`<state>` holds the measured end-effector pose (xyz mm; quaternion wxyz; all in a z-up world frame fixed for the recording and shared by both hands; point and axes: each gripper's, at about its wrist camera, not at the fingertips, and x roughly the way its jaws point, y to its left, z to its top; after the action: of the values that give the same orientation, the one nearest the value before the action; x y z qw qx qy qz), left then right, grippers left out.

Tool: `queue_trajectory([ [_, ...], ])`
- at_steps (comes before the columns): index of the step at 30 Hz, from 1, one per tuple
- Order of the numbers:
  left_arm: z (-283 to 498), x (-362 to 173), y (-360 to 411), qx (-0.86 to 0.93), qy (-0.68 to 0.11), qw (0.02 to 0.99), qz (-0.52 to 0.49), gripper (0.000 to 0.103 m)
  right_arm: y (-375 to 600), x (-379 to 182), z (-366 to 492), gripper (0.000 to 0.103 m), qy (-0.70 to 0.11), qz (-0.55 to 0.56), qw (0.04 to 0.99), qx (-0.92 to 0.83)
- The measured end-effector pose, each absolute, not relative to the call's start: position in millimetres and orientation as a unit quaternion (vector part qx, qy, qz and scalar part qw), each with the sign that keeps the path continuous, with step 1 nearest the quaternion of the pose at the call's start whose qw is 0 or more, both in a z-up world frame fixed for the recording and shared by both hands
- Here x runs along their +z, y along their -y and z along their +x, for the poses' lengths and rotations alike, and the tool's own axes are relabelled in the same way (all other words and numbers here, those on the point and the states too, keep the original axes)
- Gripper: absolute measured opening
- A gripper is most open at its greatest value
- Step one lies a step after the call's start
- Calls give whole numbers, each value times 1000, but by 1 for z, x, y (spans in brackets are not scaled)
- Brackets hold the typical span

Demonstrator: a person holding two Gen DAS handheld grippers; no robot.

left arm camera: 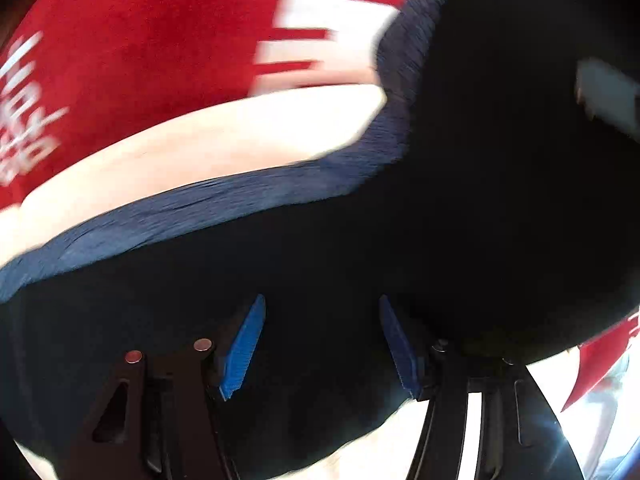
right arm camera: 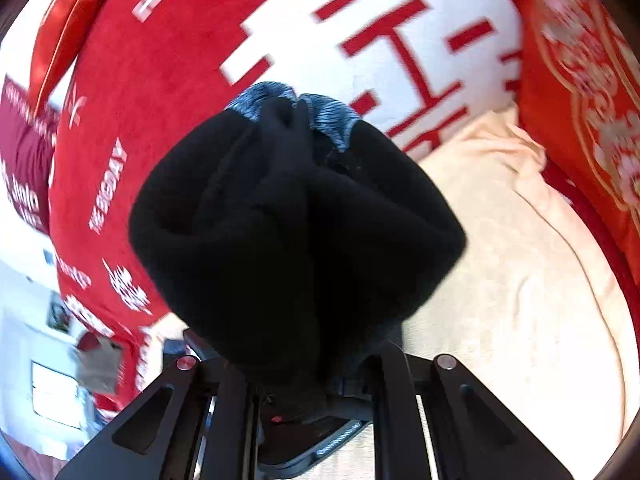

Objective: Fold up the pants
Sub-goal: 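Lower the folded bundle onto the blanket and grasp its waistband with the left tool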

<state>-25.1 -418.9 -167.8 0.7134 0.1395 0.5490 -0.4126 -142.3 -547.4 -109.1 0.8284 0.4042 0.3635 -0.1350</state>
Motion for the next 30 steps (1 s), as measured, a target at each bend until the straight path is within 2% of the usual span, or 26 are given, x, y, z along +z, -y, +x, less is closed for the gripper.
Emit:
queue_trajectory([
  [2, -8, -161, 389, -401, -549, 721, 135, 69, 527, -105, -124, 18, -382, 367, 837, -140],
  [3, 0, -158, 374, -399, -548, 723, 133, 81, 511, -104, -111, 18, -398, 337, 841, -142],
  [8, 44, -149, 287, -374, -527, 747, 156, 81, 427, -117, -70, 24, -458, 206, 851, -154],
  [13, 84, -167, 213, -304, -554, 760, 152, 81, 335, -185, -36, 32, -543, 48, 821, -170],
  [14, 91, -170, 201, -290, -558, 762, 152, 81, 317, -196, -32, 34, -551, -6, 814, -185],
  [15, 96, -172, 192, -282, -560, 764, 151, 81, 303, -201, -31, 41, -552, -49, 809, -196],
  [17, 103, -172, 182, -277, -558, 767, 151, 81, 279, -203, -31, 45, -549, -110, 803, -204],
  [20, 108, -170, 178, -279, -558, 768, 147, 81, 261, -189, -38, 52, -550, -121, 809, -171],
  [24, 115, -154, 186, -298, -559, 763, 130, 81, 256, -155, -56, 55, -534, -97, 833, -103],
  [30, 96, -121, 228, -393, -576, 711, 91, 81, 342, -120, -92, 57, -519, 106, 843, -98],
])
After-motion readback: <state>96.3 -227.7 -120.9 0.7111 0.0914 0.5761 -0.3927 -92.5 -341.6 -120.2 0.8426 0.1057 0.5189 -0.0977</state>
